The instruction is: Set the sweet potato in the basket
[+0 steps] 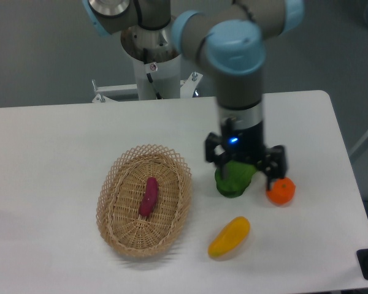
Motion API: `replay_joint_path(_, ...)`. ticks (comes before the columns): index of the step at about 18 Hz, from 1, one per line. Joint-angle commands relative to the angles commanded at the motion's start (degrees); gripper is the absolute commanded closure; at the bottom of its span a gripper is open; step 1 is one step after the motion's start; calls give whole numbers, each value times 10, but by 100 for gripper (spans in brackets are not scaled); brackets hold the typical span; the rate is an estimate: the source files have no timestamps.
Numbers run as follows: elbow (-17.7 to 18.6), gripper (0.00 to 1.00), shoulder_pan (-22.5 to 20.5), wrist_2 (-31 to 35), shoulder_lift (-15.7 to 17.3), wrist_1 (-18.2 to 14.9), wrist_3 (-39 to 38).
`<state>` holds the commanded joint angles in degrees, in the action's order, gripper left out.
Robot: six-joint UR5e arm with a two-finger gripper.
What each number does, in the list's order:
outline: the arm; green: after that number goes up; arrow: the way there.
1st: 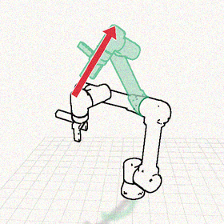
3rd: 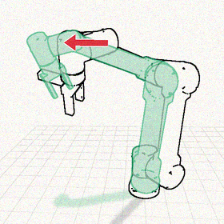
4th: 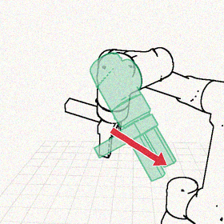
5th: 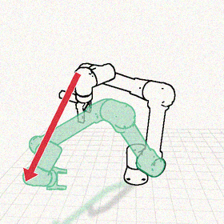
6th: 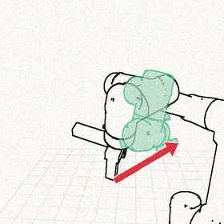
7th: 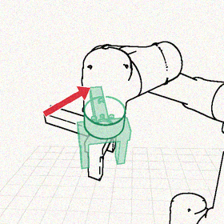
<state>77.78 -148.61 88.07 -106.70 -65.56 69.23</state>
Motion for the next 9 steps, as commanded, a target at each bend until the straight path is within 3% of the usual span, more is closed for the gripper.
replay_joint_path(3, 0, 0, -34, -1, 1, -39, 94)
replay_joint_path(6, 0, 0, -58, -2, 2, -41, 152)
replay_joint_path(9, 1, 0, -67, -3, 2, -41, 156)
